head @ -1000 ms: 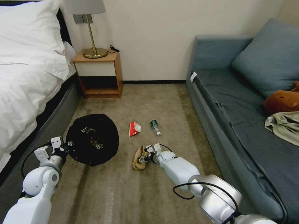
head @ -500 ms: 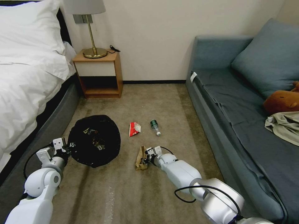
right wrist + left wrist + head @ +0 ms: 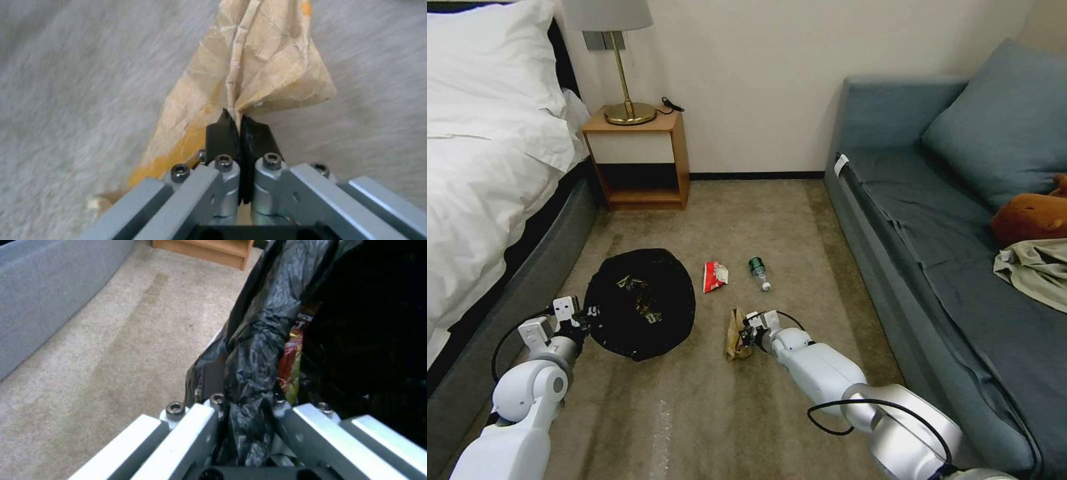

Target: Pick up the trash bin, then pick up the garbage on the floor and place it into the trash bin.

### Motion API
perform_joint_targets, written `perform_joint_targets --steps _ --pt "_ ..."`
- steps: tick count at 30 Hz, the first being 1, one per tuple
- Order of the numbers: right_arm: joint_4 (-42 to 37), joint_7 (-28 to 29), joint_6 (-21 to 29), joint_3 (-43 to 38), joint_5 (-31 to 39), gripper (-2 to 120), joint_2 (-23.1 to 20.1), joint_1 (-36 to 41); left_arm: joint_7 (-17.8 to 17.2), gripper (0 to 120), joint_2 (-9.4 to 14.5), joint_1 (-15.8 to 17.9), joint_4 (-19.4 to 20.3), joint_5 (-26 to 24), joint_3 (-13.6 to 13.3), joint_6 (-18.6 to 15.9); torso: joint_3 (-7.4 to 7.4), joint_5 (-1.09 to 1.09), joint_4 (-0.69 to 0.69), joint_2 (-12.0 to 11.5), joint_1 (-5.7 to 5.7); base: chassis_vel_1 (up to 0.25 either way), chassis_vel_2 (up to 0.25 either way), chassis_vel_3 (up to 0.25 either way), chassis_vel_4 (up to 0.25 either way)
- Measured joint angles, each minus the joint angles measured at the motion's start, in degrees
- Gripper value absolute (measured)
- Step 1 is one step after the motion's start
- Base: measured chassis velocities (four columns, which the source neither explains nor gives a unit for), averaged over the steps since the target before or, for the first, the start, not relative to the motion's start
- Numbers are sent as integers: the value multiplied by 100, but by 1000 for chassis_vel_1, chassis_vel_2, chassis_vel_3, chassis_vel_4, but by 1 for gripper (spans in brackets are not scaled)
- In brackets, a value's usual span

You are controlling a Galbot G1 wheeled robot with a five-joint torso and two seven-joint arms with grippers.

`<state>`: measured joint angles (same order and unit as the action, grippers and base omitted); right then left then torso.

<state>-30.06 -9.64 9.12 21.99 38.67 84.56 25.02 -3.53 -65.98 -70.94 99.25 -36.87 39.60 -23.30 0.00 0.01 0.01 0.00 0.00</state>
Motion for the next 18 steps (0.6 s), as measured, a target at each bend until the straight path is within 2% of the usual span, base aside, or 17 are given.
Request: perform_joint_targets --steps 2,4,5,8,9,10,12,14,16,18 --pt "-780 411 2 179 291 0 -521 47 -20 1 43 66 -85 -9 -55 -7 0 0 -1 0 0 0 0 0 0" --pt "-918 484 2 187 308 0 -605 55 -29 1 52 86 -109 -17 -69 -12 0 0 -2 0 0 0 0 0 0" --pt "-1412 732 -48 178 325 0 -892 75 -57 1 67 151 -188 -63 -122 -37 0 1 -2 0 0 0 0 0 0" --pt "-1654 859 -152 132 233 0 -1067 79 -91 1 72 203 -253 -102 -165 -55 0 1 0 0 0 0 0 0 0" --pt "-1929 1001 -361 -3 -21 0 -1339 78 -135 1 75 263 -338 -157 -230 -99 0 2 1 0 0 0 0 0 0" --pt "-1929 1001 -361 -3 -21 0 -1339 78 -135 1 75 263 -338 -157 -230 -99 0 2 1 0 0 0 0 0 0" --pt "-2285 1071 -694 -284 -394 0 -1830 -3 -199 1 70 390 -505 -251 -381 -170 0 1 -2 0 0 0 0 0 0" --pt "-2370 1073 -758 -351 -451 0 -1954 -31 -226 1 64 427 -550 -266 -412 -189 0 1 -2 0 0 0 0 0 0" --pt "-2736 1059 -962 -577 -609 0 -2361 -144 -310 1 29 552 -681 -344 -534 -282 0 0 -4 0 0 0 0 0 0" --pt "-2908 1022 -1042 -644 -682 0 -2481 -185 -345 1 12 595 -715 -393 -585 -329 0 0 -4 0 0 0 0 0 0"
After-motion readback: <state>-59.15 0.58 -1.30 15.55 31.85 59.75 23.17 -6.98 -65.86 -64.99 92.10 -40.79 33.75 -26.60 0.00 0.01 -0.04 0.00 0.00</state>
